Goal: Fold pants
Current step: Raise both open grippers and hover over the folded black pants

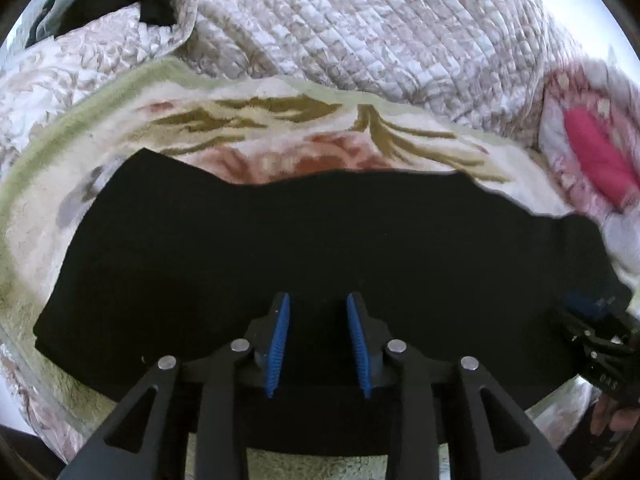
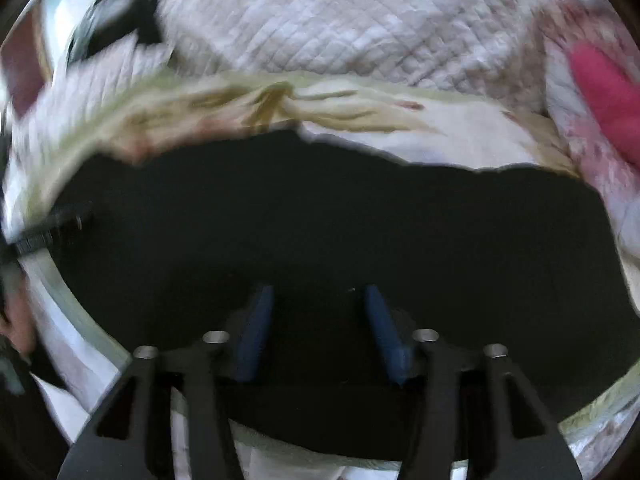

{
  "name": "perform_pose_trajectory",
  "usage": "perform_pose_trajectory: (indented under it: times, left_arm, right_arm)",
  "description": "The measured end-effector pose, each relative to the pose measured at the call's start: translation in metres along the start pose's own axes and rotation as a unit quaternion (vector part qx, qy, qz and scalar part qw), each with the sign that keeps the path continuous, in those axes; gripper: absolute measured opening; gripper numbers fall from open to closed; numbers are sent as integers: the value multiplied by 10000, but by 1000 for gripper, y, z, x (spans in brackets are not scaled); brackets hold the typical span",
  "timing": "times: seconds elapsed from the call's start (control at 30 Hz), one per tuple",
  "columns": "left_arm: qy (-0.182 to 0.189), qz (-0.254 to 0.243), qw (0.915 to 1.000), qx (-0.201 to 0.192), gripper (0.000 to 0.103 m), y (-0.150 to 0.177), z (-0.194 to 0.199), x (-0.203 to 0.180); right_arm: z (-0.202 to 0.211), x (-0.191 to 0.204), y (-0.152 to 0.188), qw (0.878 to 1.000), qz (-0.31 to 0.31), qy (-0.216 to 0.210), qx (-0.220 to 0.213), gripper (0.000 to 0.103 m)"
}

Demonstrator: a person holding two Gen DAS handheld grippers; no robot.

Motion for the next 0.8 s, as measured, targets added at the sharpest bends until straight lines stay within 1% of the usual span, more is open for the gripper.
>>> perform_pose_trajectory:
  times: [0.03, 0.1, 0.2, 0.23, 0.27, 0.3, 0.33, 0.4, 0.43, 0.47, 0.53, 0.6, 0.63, 0.67, 0.73, 0.8]
  left_arm:
    - [-29, -119, 9999, 10, 34, -1, 2, -3]
    - [130, -32, 9999, 25, 34, -4, 3, -7]
    - [118, -87, 9999, 43, 34, -4, 2, -10]
    - [158, -94, 9998, 85, 38, -2, 1, -12]
    - [193, -135, 9997, 118, 45, 0, -2, -14]
    - [181, -214, 9996, 99, 46, 0, -5, -17]
    - [114, -298, 9995, 76, 46, -1, -7, -18]
    - [88, -349, 9993, 64, 46, -3, -4, -20]
    - [120, -316, 9994, -6, 46, -5, -1, -19]
    - [51, -272, 9996, -104, 46, -9, 3, -14]
    - [-155, -140, 9996, -165, 46, -15, 6, 1]
    - [-340, 148, 9993, -12, 46, -14, 1, 24]
    - [-422, 262, 9987, 65, 46, -12, -2, 34]
    - [-405, 327, 9986, 16, 46, -13, -1, 40]
    - [-442, 442, 9980, -54, 46, -17, 4, 45]
    - [-299, 437, 9984, -202, 46, -20, 8, 38]
  right_arm:
    - [1, 1, -1, 10000, 48, 0, -10, 53]
    - [2, -3, -4, 9997, -202, -112, 4, 53]
    - [5, -1, -12, 9990, -333, -264, -125, 53]
    - [4, 0, -13, 9987, -370, -313, -135, 53]
    - [2, 3, -11, 9988, -363, -332, -56, 53]
    - [-6, 5, -7, 9988, -330, -321, 142, 53]
    - [-8, 5, -6, 9988, -351, -305, 152, 53]
    - [-1, 3, -13, 9989, -382, -285, -12, 53]
    - [2, 2, -16, 9987, -404, -298, -122, 53]
    - [4, 1, -17, 9984, -442, -288, -178, 53]
    - [1, -3, -15, 9984, -504, -241, -95, 53]
    - [-10, -14, -8, 9980, -617, -19, 150, 53]
    - [-12, -20, -8, 9970, -759, -31, 175, 53]
    - [-11, -29, -10, 9953, -959, -24, 157, 53]
    - [-8, -49, -12, 9921, -1230, 245, 80, 53]
    - [-5, -60, -14, 9890, -1453, 274, 26, 53]
Point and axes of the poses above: each gripper's, at about its wrist camera, not at the fingertips, and z roughly against the way its jaws point, x to its left, y to its underside, the point moved 9 cm from there along -z, roughly the way its jaws point, and after that the axes turned 10 degrees about y, right-handed, at the moved point
